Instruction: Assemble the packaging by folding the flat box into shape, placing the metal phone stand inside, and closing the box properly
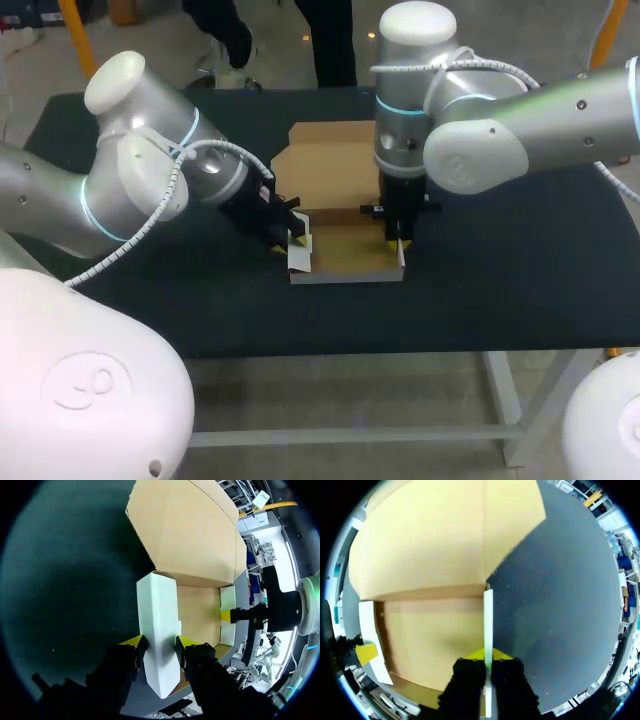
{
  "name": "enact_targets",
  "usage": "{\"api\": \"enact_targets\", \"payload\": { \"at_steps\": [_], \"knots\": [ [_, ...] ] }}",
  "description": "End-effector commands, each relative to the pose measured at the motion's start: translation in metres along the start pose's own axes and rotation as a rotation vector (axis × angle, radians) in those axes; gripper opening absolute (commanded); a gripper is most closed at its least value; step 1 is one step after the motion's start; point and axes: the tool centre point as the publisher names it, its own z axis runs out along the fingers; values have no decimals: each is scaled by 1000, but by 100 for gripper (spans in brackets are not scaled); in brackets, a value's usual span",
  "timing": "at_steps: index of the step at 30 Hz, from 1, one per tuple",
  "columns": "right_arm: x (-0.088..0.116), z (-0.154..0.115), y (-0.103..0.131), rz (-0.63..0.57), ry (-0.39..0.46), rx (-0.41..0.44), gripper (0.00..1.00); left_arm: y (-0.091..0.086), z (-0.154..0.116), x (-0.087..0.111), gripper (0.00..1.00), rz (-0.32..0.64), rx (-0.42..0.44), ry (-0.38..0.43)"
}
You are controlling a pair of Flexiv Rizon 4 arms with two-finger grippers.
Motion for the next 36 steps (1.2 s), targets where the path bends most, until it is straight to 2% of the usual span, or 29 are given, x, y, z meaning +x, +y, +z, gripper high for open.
{"api": "enact_targets", "payload": {
  "at_steps": [1,8,25,32,36],
  "knots": [
    [1,0,0,0,-1,1,0,-4,0,3,41,-6,-12,-170],
    [1,0,0,0,-1,1,0,-6,1,1,38,-6,-19,-254],
    [1,0,0,0,-1,1,0,-3,3,-5,18,-21,-13,-429],
    [1,0,0,0,-1,1,0,-1,5,-9,15,-24,-22,-482],
    [1,0,0,0,-1,1,0,-1,6,-12,22,-26,-30,-509]
  ]
}}
